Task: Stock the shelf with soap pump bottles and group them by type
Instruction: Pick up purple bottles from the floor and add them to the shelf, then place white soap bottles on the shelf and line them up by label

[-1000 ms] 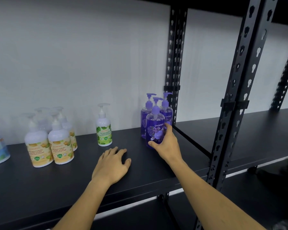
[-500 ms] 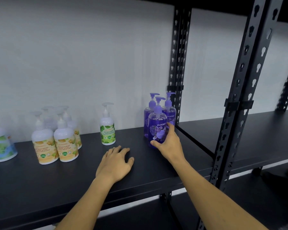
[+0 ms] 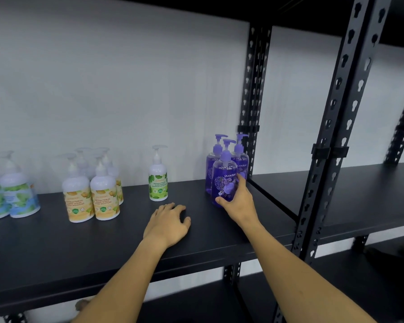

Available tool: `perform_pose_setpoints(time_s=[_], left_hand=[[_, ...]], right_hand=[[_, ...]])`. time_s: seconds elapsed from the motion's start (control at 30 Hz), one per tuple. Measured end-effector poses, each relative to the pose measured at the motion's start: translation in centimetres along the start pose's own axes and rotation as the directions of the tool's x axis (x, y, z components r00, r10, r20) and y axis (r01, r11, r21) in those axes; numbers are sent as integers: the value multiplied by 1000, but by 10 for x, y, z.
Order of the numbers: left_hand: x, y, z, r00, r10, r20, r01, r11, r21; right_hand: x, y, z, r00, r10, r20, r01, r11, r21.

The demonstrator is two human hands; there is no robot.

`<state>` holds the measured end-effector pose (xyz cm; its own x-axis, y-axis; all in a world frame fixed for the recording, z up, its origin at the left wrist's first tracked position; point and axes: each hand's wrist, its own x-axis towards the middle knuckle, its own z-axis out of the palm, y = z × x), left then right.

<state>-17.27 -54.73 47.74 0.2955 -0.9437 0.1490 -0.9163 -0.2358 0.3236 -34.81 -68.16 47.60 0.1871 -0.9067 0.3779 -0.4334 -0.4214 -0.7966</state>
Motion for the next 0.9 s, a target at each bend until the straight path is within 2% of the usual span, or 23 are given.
perform_pose_setpoints(time_s=[0.13, 0.3, 0.43, 0.53, 0.6, 0.7, 0.9], left_hand=[[-13, -4, -7, 999, -5, -39, 5, 1000, -5], [-39, -25, -34, 990, 20, -143, -17, 1000, 22], [-73, -53, -64, 980, -1, -200, 3, 1000, 11], [-110, -85, -86, 965, -12, -263, 20, 999, 28], [-140, -108, -97, 952, -43, -304, 56, 998, 37], [-196, -145, -106, 921, -112, -374, 136, 990, 37], [-333, -225, -95, 836, -331, -438, 351, 936, -38]], right_hand=[[-13, -5, -1, 996, 81, 23, -80, 996, -36], [-50, -31, 13, 988, 155, 12, -139, 917, -373], [-82, -71, 32, 994, 43, 100, 10, 879, -476], [-107, -113, 49, 970, -77, 230, 179, 866, -466], [-129, -141, 66, 913, -210, 351, 349, 848, -400], [-174, -182, 99, 782, -384, 490, 546, 802, -243], [-294, -235, 174, 491, -596, 635, 765, 644, 12]])
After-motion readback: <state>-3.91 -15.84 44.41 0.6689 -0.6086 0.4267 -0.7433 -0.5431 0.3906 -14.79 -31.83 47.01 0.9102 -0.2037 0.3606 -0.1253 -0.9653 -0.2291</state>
